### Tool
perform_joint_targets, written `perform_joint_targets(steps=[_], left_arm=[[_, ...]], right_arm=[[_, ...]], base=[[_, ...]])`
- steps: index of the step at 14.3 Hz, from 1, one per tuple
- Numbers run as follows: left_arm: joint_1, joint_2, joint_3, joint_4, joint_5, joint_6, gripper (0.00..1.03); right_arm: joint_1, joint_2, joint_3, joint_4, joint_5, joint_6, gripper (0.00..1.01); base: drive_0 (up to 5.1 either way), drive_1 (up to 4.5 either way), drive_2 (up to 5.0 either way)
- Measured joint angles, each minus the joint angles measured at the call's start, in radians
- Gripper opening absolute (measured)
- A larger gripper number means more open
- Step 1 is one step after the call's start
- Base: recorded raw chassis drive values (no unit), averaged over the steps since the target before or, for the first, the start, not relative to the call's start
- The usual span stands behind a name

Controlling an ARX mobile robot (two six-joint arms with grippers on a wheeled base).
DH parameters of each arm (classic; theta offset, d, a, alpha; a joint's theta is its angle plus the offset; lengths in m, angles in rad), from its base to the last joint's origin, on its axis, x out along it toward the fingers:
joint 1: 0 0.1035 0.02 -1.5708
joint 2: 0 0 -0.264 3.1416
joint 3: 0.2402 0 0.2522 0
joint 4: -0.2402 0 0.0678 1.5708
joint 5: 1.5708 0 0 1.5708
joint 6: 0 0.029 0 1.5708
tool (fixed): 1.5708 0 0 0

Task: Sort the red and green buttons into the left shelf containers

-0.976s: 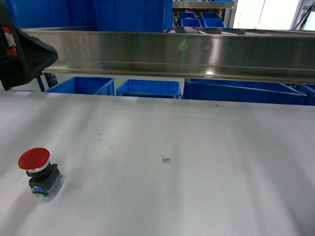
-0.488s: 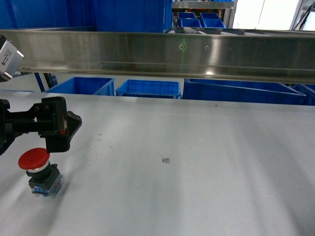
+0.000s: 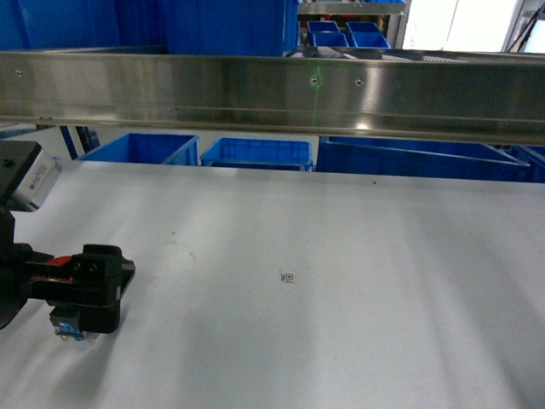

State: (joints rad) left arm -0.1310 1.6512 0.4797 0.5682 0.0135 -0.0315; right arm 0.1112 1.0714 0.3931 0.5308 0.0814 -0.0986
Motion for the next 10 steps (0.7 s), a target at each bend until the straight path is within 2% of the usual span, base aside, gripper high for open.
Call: perform_joint_targets(steps=[1,2,3,7,10], left_arm=[[0.014,0.119,-0.002,0.059,-0.015,0.041,0.98],[0.022,0.137,-0.004,0.071,-0.015,0.056,0.96],[0.029,0.138,-0.003,0.078,-0.018,0.061,0.85],[0.032,0.138,-0.003,0.087,-0.018,0.066,0.74],[0.037,0.137,-0.003,0.107,-0.018,0.067,0.49]], right_arm=[[0.0,0.0,0.0,0.0,0.0,0.0,0.26],[0.0,0.0,0.0,0.0,0.0,0.0,0.26],[0.0,0.0,0.0,0.0,0.0,0.0,0.26],[0.0,0.0,0.0,0.0,0.0,0.0,0.26],[0.0,0.0,0.0,0.0,0.0,0.0,0.26]], base=[[0.0,0.0,0.0],[0.0,0.0,0.0],[0.0,0.0,0.0],[0.0,0.0,0.0],[0.0,0.0,0.0]])
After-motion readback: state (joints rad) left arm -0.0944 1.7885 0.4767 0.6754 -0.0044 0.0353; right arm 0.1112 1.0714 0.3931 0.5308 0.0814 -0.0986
